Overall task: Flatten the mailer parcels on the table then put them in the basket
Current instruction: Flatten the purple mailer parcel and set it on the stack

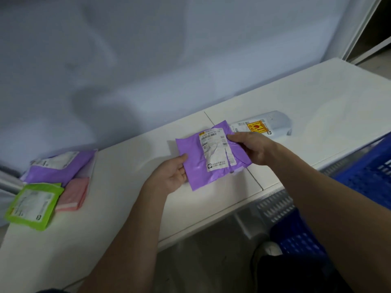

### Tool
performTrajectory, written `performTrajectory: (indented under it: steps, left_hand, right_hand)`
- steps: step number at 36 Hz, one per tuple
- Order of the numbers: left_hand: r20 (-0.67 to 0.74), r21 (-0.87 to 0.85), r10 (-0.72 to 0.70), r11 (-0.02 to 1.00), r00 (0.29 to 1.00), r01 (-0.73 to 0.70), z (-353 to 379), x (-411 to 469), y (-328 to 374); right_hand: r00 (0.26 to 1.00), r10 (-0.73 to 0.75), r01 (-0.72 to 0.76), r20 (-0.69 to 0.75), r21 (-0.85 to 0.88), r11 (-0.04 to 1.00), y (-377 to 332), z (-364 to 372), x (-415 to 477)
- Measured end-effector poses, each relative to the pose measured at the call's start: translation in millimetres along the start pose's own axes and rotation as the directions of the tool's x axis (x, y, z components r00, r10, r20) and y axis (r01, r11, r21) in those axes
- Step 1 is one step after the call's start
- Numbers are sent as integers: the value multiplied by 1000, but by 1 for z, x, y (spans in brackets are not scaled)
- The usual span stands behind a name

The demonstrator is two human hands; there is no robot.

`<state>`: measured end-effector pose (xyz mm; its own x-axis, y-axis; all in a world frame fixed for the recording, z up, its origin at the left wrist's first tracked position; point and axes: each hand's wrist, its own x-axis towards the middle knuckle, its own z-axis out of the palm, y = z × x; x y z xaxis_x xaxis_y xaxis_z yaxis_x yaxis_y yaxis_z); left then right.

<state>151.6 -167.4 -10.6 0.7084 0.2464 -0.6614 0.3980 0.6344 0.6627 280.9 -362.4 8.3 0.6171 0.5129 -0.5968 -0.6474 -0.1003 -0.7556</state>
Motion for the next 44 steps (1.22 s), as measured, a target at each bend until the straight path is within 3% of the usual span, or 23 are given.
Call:
performTrajectory:
  steps: [18,23,27,34,44]
  left_hand:
    - [43,34,23,999,999,-24,113,55,7]
    - [23,55,54,997,998,-56,127,66,8]
    - [15,77,73,994,997,-74,130,74,6]
    - [-2,98,62,993,998,-61,132,81,0]
    - [48,52,59,997,997,-62,125,80,0]
  right_hand:
    - [973,-141,131,-185,-62,989,-57,-93,24]
    - [898,-279,217,-340,-210,953,-50,-103,42]
    - [845,-382,249,-374,-358,900,-49,-105,51]
    - [819,-406,203,-407,-456,867,-46,-111,54]
    - [719,-491,166,-492,-564,809,-46,-108,51]
